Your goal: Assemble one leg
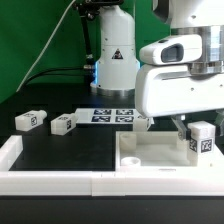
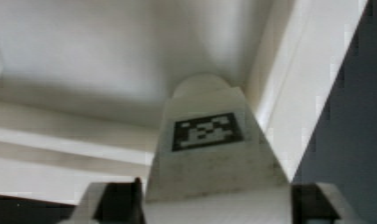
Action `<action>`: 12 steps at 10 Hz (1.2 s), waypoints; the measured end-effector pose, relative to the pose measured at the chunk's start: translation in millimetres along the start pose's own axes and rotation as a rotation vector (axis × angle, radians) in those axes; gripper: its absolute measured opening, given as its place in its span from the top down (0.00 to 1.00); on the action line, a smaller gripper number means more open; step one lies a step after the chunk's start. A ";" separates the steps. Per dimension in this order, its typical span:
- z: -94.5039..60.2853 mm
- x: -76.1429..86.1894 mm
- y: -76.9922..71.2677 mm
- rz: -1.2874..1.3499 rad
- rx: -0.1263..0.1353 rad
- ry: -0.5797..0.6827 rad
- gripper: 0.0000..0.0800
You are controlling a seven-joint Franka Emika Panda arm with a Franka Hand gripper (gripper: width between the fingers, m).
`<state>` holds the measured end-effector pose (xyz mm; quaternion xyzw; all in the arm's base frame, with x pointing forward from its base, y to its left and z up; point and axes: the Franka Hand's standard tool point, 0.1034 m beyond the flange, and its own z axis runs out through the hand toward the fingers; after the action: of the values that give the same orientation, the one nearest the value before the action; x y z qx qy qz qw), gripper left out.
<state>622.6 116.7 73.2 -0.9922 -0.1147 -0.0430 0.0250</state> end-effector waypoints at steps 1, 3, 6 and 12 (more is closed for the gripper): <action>0.0 0.0 0.0 0.003 0.000 0.000 0.64; 0.0 0.1 0.0 0.041 0.000 0.000 0.64; -0.8 1.2 1.1 0.501 -0.005 0.022 0.64; -1.9 -8.8 34.4 1.037 -0.070 0.036 0.62</action>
Offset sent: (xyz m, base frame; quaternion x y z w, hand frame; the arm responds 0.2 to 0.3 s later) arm -0.0106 -0.0046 0.0022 -0.0617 0.0287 0.2908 0.9544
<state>621.7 81.1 72.9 -0.9180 0.3938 -0.0458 0.0119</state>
